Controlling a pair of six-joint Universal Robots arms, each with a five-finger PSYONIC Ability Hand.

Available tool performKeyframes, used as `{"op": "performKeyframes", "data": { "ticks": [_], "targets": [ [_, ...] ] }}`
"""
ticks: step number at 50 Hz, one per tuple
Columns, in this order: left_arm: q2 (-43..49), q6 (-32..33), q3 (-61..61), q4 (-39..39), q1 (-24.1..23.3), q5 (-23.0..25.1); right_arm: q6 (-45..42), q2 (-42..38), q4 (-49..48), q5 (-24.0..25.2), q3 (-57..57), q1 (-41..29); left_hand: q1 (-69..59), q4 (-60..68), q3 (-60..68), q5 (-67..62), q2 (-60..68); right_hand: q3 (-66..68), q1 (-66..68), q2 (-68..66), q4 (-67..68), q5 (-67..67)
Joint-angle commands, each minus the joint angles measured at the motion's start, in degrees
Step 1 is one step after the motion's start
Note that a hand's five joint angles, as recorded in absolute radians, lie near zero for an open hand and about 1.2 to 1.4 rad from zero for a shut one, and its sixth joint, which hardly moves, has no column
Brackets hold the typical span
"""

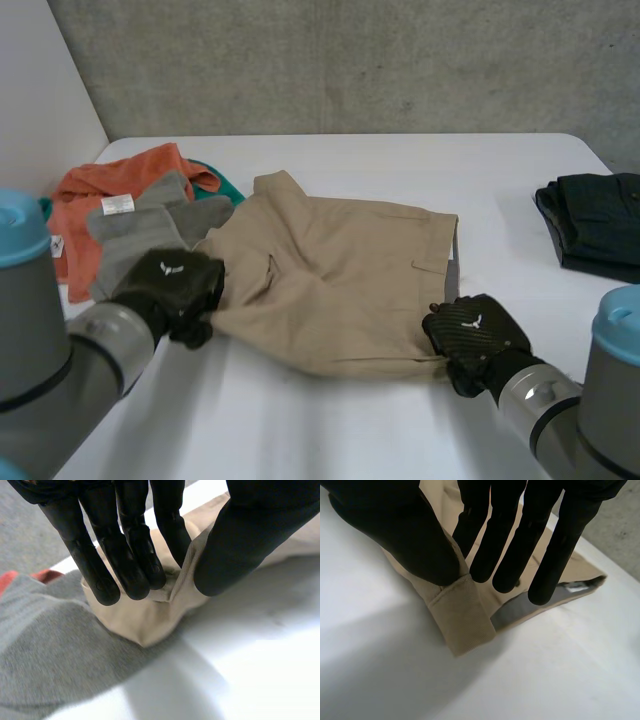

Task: Fold the laundry.

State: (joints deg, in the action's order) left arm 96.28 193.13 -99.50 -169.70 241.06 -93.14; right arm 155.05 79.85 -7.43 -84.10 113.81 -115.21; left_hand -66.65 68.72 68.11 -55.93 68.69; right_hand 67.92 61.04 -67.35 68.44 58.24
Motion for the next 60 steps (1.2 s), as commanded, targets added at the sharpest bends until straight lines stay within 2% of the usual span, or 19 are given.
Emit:
{"op": "performKeyframes", "data": {
  "ticks": [1, 2, 6, 12, 19, 25, 30, 32, 37, 42, 48, 49, 50, 51, 52, 56, 60],
  "targets": [
    [-8.21, 0.66, -7.01, 6.21, -1.11, 1.20, -15.10, 7.15, 16.55, 2.00, -0.87, 3.32, -13.35, 11.28, 11.89, -14.07, 11.31, 12.08, 18.96, -12.65, 11.56, 11.76],
    [-9.61, 1.10, -8.50, 7.79, -1.64, 1.64, -19.21, 8.12, 21.97, 2.79, -0.95, 4.80, -13.35, 11.28, 11.89, -14.07, 11.31, 12.08, 18.96, -12.65, 11.56, 11.76],
    [-11.81, 2.33, -11.67, 11.92, -3.48, 2.87, -26.88, 10.58, 31.23, 5.77, -1.30, 9.98, -13.35, 11.28, 11.89, -14.07, 11.31, 12.08, 18.96, -12.65, 11.56, 11.76],
    [-11.73, 3.13, -12.38, 11.94, -5.33, 2.79, -28.75, 12.43, 32.57, 10.53, -1.92, 11.85, -13.35, 11.28, 11.89, -14.07, 11.31, 12.08, 18.96, -12.65, 11.56, 11.76],
    [-3.30, 4.62, -5.27, 2.89, -4.46, 0.68, -25.86, 10.95, 29.86, 12.38, -7.36, 12.82, -13.35, 11.28, 11.89, -14.07, 11.31, 12.08, 18.96, -12.65, 11.56, 11.76],
    [5.40, 5.85, 7.46, -10.46, -1.91, -0.64, -13.73, 3.04, 18.96, 10.97, -17.55, 10.71, -13.35, 11.28, 11.89, -14.07, 11.31, 12.08, 18.96, -12.65, 11.56, 11.76],
    [15.31, 6.90, 21.94, -23.10, -1.47, 0.85, -7.67, -4.77, 8.08, 6.24, -26.16, 8.34, -13.35, 11.28, 11.89, -14.07, 11.31, 12.08, 18.96, -12.65, 11.56, 11.76],
    [18.92, 7.95, 26.88, -25.15, -1.29, 1.11, -6.87, -7.33, 5.34, 4.04, -28.63, 7.55, -13.35, 11.28, 11.89, -14.07, 11.31, 12.08, 18.96, -12.65, 11.56, 11.76],
    [33.40, 12.08, 44.52, -21.31, -0.85, 1.29, -6.43, -18.12, -1.78, -2.29, -37.05, 5.61, -13.35, 11.28, 11.89, -14.07, 11.31, 12.08, 18.96, -12.65, 11.56, 11.76],
    [45.99, 13.50, 57.65, -15.85, -0.68, 1.38, -7.04, -27.80, -6.44, -4.32, -43.83, 5.08, -13.35, 11.28, 11.89, -14.07, 11.31, 12.08, 18.96, -12.65, 11.56, 11.76],
    [55.93, 14.90, 68.20, -16.71, -0.24, 3.57, -7.92, -40.89, -13.64, -5.46, -53.75, 4.99, -13.35, 11.28, 11.89, -14.07, 11.31, 12.08, 18.96, -12.65, 11.56, 11.76],
    [56.38, 14.82, 68.82, -17.24, -0.15, 3.84, -8.01, -42.31, -14.18, -5.73, -54.82, 4.99, -4.04, 1.97, 2.58, -4.77, 2.00, 6.40, 13.27, -6.96, 5.88, 6.08],
    [56.82, 14.82, 69.18, -17.77, -0.15, 4.19, -8.09, -43.63, -14.62, -6.08, -55.88, 4.73, 10.21, -12.28, -11.67, 9.48, -12.25, -20.14, -13.26, 19.57, -20.66, -20.46],
    [56.82, 14.64, 69.09, -18.82, -0.15, 4.71, -8.27, -45.82, -14.71, -6.69, -57.80, 4.21, 44.32, -46.39, -45.78, 43.60, -46.36, -57.92, -51.04, 57.35, -58.44, -58.24],
    [56.65, 14.73, 68.75, -19.18, -0.24, 4.80, -8.36, -46.54, -14.63, -7.04, -58.69, 3.94, 56.65, -58.72, -58.11, 55.93, -58.69, -57.92, -51.04, 57.35, -58.44, -58.24],
    [53.14, 14.46, 64.53, -20.41, -1.03, 4.19, -7.57, -46.63, -13.05, -8.80, -59.49, 3.68, 56.65, -58.72, -58.11, 55.93, -58.69, -57.92, -51.04, 57.35, -58.44, -58.24],
    [47.52, 13.85, 57.68, -21.81, -0.68, 4.72, -4.76, -42.60, -11.38, -8.54, -56.95, 3.59, 56.65, -58.72, -58.11, 55.93, -58.69, -57.92, -51.04, 57.35, -58.44, -58.24]
  ]
}}
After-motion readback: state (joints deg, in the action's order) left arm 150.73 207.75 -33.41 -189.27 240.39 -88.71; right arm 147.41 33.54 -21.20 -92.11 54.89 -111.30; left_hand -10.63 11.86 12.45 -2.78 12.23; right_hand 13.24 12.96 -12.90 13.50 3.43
